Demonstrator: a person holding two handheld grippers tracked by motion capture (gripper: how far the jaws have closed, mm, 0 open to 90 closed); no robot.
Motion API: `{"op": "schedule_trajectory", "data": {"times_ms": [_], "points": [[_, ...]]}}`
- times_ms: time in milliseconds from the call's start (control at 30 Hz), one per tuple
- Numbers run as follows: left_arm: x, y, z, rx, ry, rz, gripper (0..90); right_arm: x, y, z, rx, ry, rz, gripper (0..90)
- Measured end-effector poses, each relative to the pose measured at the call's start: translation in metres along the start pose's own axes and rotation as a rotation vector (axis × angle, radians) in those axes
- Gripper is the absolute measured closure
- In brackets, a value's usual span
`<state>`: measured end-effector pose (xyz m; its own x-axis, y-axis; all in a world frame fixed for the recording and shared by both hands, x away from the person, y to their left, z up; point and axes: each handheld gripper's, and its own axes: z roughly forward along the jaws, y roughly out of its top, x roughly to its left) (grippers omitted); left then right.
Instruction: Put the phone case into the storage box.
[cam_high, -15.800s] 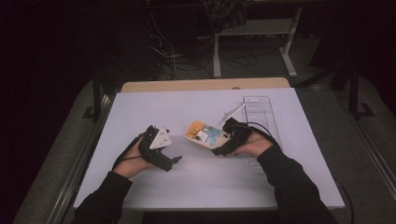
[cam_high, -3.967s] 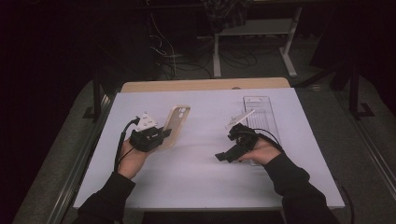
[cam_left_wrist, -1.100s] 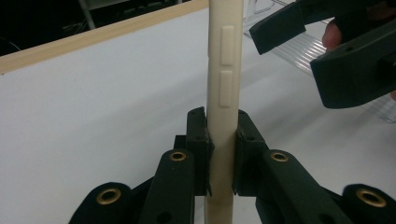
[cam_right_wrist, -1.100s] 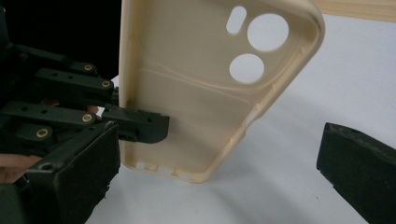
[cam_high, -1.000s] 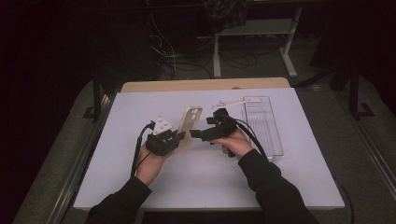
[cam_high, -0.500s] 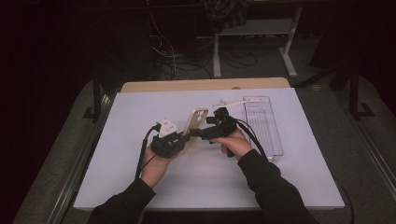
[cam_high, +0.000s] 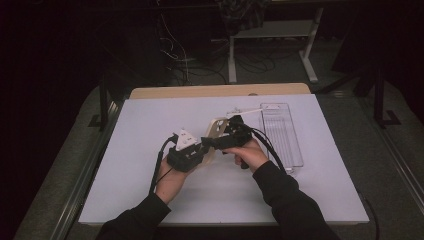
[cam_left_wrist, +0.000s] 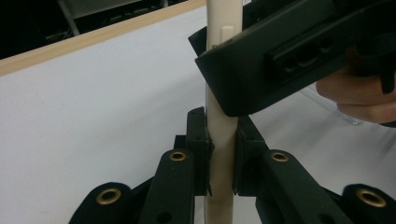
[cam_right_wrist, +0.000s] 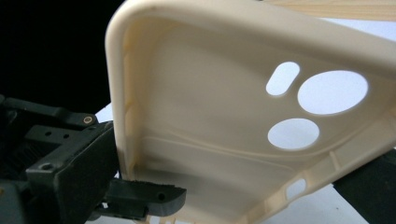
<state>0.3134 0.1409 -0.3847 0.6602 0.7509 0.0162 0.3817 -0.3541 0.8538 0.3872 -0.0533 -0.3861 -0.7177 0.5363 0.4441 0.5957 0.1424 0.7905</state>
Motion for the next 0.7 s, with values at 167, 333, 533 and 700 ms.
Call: {"op": "schedule_trajectory", "data": {"times_ms": [167, 333, 533, 700], "points": [[-0.0031, -0.0001, 0.0010, -0.009, -0.008, 0.004, 79.7, -0.0004, -0.0001, 0.0008, -0.003, 0.002, 0.017, 0.0], [-0.0055, -0.0006, 0.0019, -0.006, -0.008, 0.010, 79.7, -0.0007, -0.0004, 0.0021, 0.009, -0.004, 0.020, 0.0], [-0.0051, -0.0011, 0.0020, -0.007, -0.009, 0.014, 79.5, -0.0003, -0.0003, 0.0018, 0.016, -0.007, 0.017, 0.0], [-0.0059, -0.0017, 0.0027, -0.015, -0.008, 0.006, 79.3, 0.0004, 0.0001, 0.0005, 0.007, -0.010, 0.023, 1.9]]}}
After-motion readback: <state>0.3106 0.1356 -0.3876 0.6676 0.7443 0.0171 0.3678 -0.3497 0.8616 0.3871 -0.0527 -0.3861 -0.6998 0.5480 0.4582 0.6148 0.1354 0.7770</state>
